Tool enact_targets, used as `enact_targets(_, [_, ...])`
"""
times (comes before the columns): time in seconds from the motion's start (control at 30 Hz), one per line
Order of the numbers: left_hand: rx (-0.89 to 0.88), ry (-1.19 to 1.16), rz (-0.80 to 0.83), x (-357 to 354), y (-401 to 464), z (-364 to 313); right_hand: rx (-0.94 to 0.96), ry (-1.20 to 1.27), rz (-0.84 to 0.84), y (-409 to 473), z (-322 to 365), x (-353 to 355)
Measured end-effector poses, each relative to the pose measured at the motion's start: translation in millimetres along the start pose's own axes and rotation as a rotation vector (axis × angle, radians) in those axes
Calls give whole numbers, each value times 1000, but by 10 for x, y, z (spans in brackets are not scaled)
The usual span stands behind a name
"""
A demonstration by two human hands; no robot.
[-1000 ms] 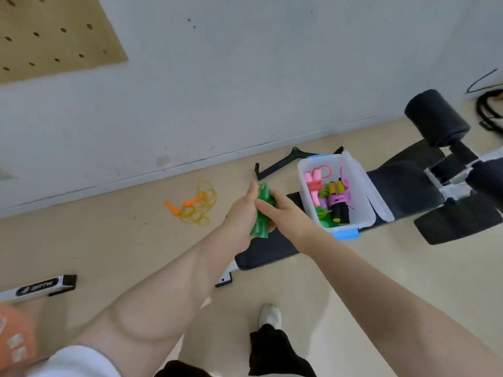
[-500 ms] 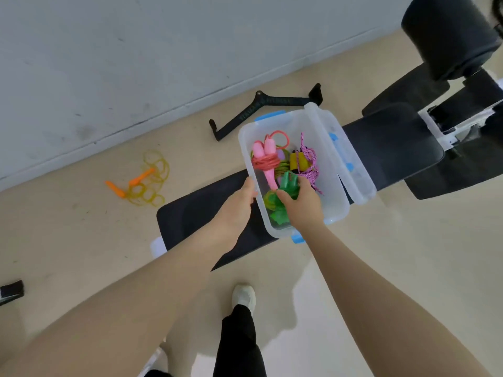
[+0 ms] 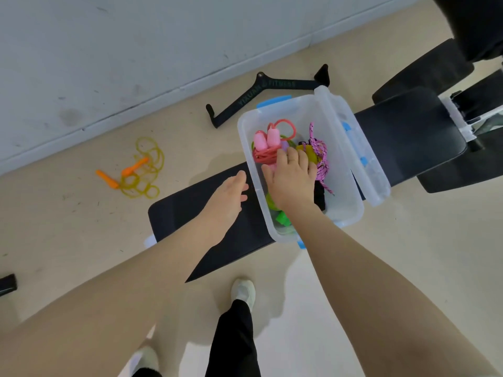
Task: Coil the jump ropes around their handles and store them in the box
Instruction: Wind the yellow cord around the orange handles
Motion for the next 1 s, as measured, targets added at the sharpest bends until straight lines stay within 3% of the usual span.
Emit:
enact_targets(0.13, [9,-2,7,381,-146,-35,191,85,26,-297,449,207])
enact_targets(0.33, [23,-58,-124,1692,-575,25,319,183,445,-776,1662,188])
enact_targets(0.43, [41,-128,-227,2578,-720,238,334,166,555,-901,2379,74])
enact_targets(0.57, [43,-163,-327,3838,-710,558,294,206,601,-893,3331,-226])
enact_targets(0.73, [81,-135,-370,5237,-284,963,101,243,607,-726,4279,-1109])
enact_targets(1.0, [35,90,-352,6347,984,1788,72,109,575,-129,5256,-2599])
Point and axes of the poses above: each hand's wrist, its own y-axis towards the middle knuckle, its own x-axis out of the back of the hand, z = x × y, the point moved 7 cm from there along y, towards the middle knuckle, and after that the axes turned 7 degrees about -x, right-handed, at the moved point
